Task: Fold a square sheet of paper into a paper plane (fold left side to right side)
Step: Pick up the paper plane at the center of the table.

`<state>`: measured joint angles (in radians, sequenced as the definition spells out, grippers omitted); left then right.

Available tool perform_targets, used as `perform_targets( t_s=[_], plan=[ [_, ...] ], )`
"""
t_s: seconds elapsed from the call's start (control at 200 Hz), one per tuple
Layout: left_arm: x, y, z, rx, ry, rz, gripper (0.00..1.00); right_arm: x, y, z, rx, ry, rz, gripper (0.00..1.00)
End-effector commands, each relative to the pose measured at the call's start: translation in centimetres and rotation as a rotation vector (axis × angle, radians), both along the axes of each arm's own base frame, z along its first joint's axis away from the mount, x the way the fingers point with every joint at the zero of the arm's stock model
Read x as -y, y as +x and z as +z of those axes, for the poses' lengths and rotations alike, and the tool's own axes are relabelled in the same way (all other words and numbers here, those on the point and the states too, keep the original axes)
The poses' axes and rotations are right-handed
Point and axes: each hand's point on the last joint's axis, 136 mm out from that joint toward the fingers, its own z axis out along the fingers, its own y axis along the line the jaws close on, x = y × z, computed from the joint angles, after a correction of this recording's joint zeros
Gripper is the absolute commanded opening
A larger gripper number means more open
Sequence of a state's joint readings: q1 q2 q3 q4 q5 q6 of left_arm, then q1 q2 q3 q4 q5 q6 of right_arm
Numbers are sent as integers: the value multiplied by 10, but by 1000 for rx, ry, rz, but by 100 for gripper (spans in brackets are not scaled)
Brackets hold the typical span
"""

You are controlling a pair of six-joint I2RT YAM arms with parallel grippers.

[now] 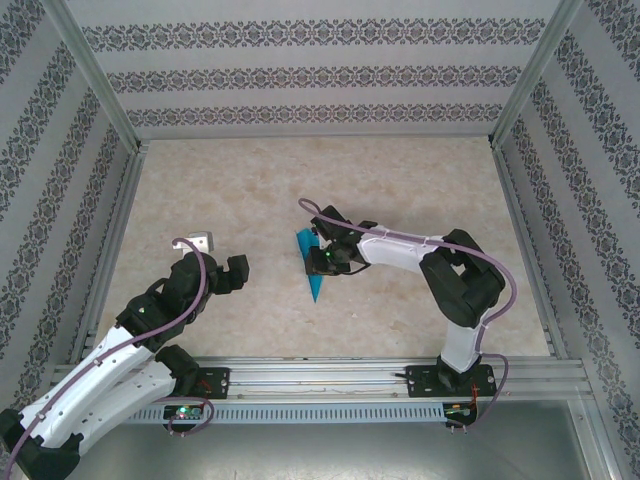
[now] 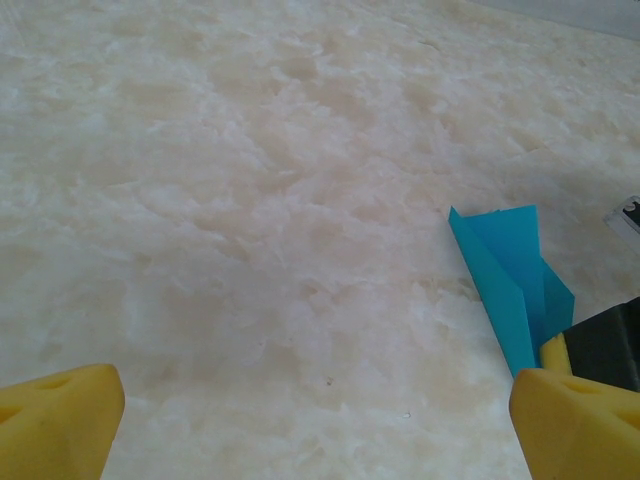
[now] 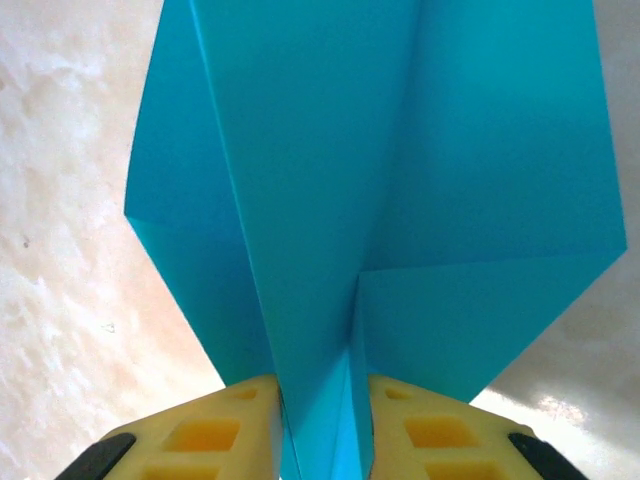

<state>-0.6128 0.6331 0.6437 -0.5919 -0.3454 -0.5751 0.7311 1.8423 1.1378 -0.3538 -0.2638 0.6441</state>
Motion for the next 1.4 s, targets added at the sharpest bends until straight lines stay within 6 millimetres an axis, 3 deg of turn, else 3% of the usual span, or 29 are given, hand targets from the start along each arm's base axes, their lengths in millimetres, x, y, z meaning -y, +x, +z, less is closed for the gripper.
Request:
perform_targets(
  t_s=[0.0,0.959,1.394],
  plan=[
    [-9,-2,-6,-10,34,19,99,2,0,-4,-1,-59,-3,25],
    [-10,-2,-11,-16,30,23,99,-5,-3,-22,-38,-189,-16,19],
    [-11,-2,-10,-10,32,25,99,-2,-1,-14,-21,-206,-25,11]
  ],
)
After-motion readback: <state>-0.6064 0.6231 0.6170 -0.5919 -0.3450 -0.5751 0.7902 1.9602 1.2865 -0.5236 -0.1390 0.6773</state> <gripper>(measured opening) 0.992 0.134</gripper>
